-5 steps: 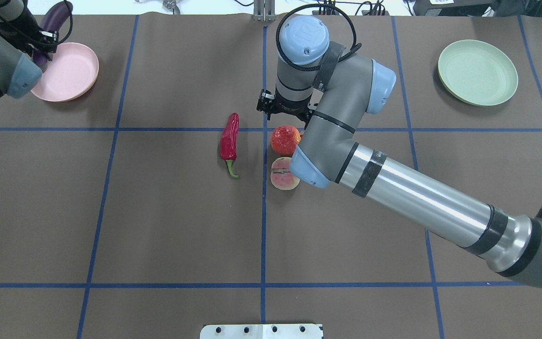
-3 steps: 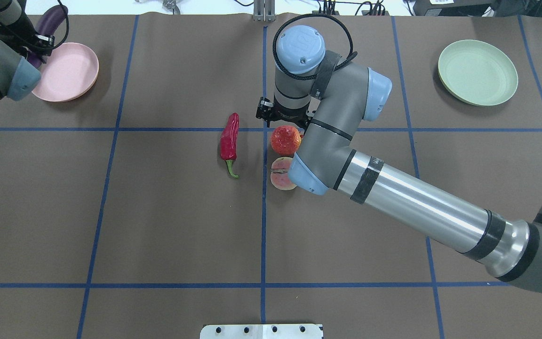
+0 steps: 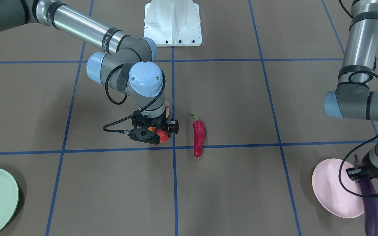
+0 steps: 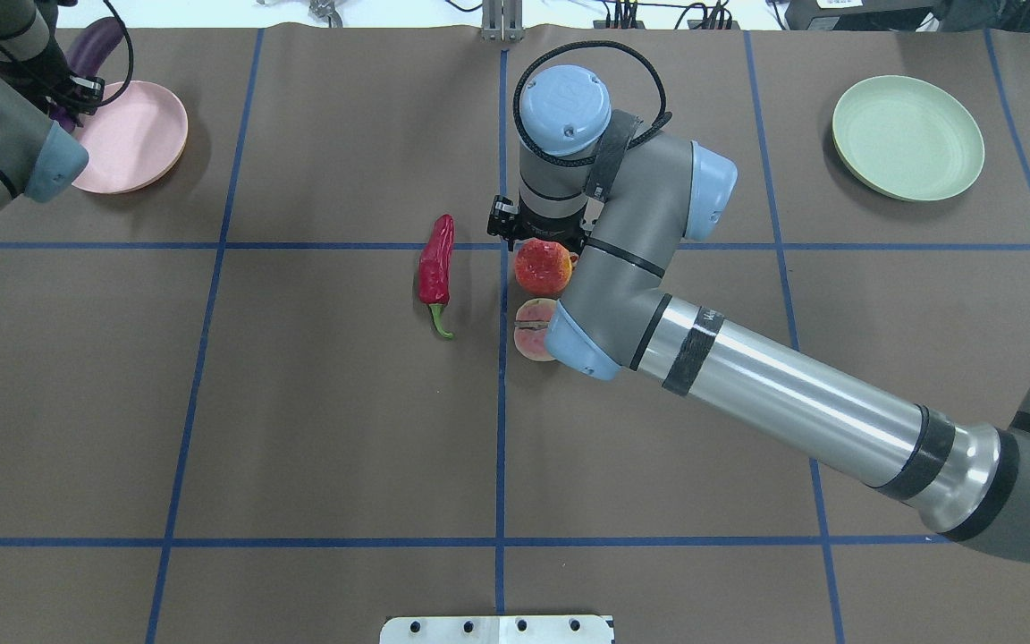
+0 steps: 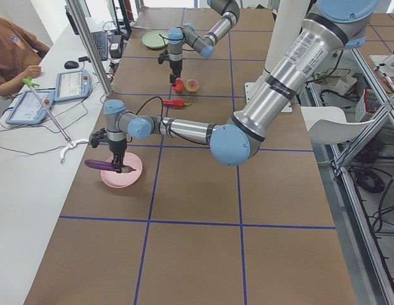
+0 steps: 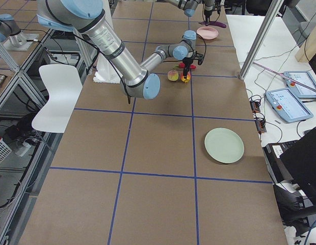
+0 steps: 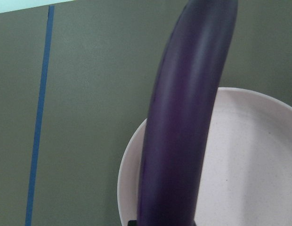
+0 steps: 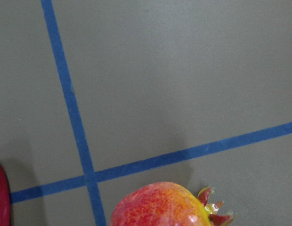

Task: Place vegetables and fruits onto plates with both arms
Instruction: 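Release eggplant on pink plate while right gripper grasps red pomegranate, then lift pomegranate with right gripper while left gripper reaches red chili, then carry chili to pink plate while right gripper lowers pomegranate onto green plate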

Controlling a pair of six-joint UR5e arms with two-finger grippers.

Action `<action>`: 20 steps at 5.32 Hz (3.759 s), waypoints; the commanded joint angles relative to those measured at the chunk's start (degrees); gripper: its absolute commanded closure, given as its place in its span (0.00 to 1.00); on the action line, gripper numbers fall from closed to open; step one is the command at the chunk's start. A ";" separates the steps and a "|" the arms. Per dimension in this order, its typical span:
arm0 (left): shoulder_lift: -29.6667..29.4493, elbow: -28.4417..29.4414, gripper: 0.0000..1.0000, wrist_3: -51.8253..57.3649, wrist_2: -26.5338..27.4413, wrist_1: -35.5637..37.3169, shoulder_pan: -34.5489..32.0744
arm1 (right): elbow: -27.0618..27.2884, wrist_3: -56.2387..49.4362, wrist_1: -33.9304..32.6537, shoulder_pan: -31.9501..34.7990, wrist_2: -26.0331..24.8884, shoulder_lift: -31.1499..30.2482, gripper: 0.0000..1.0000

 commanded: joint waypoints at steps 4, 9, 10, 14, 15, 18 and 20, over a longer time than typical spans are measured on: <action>0.88 -3.50 0.00 2.83 1.39 -2.52 -0.33 | -0.27 0.46 0.54 -0.03 -0.05 0.40 0.90; -9.36 -18.29 0.00 -27.83 -14.98 4.43 15.33 | 12.18 -4.75 -4.37 13.29 3.37 -6.16 1.00; -11.76 -17.59 0.00 -31.07 -10.35 4.17 20.62 | 12.48 -10.90 -4.38 16.90 5.30 -8.63 1.00; -16.00 -5.39 0.01 -32.15 -6.35 -4.60 25.51 | 11.78 -30.89 -3.77 25.89 6.81 -16.46 1.00; -16.00 -5.19 0.02 -32.15 -5.65 -4.54 26.47 | 11.34 -34.83 -3.76 26.86 6.72 -17.17 1.00; -16.00 -5.19 0.68 -32.33 -5.65 -4.10 27.62 | 8.71 -39.50 -3.50 28.18 6.81 -18.49 1.00; -16.00 -6.24 1.00 -32.33 -6.08 -3.66 26.66 | 4.34 -42.85 -0.19 29.76 6.72 -18.67 1.00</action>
